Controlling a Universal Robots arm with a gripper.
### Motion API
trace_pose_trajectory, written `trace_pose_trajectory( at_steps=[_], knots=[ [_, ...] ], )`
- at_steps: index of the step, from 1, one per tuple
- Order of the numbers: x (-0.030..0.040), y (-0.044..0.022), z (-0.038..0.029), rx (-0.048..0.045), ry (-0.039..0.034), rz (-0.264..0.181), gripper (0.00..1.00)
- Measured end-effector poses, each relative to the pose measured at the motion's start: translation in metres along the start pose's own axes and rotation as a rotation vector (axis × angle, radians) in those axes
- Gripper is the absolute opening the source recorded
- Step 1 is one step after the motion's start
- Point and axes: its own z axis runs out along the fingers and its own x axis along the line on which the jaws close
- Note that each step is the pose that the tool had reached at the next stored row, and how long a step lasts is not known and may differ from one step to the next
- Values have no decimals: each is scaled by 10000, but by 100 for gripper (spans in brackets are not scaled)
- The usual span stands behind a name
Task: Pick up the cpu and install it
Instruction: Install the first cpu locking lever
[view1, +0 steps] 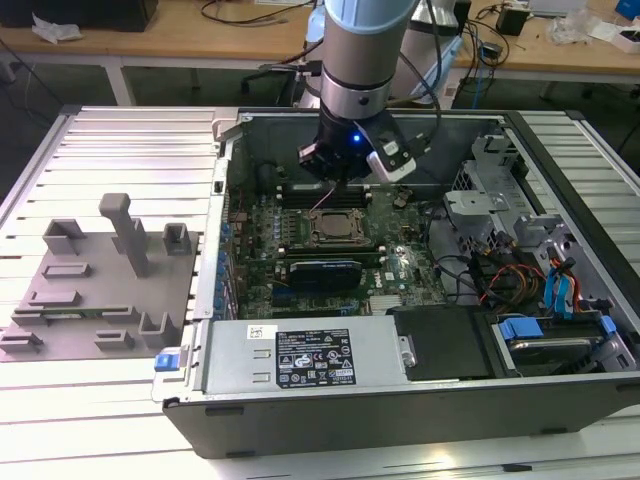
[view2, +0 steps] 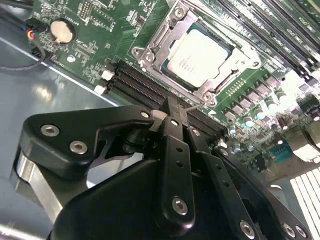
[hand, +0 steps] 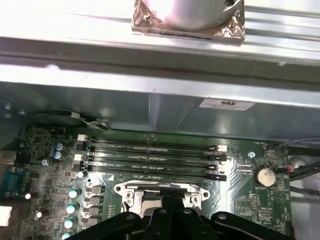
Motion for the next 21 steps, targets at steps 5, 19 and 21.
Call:
trace_pose_trajectory(
  at_steps=[5, 19, 21],
  knots=[
    [140, 17, -22, 10, -177, -39, 11],
    [162, 122, 267, 20, -285, -67, 11],
    [168, 99, 365, 38, -383, 90, 11]
  ],
)
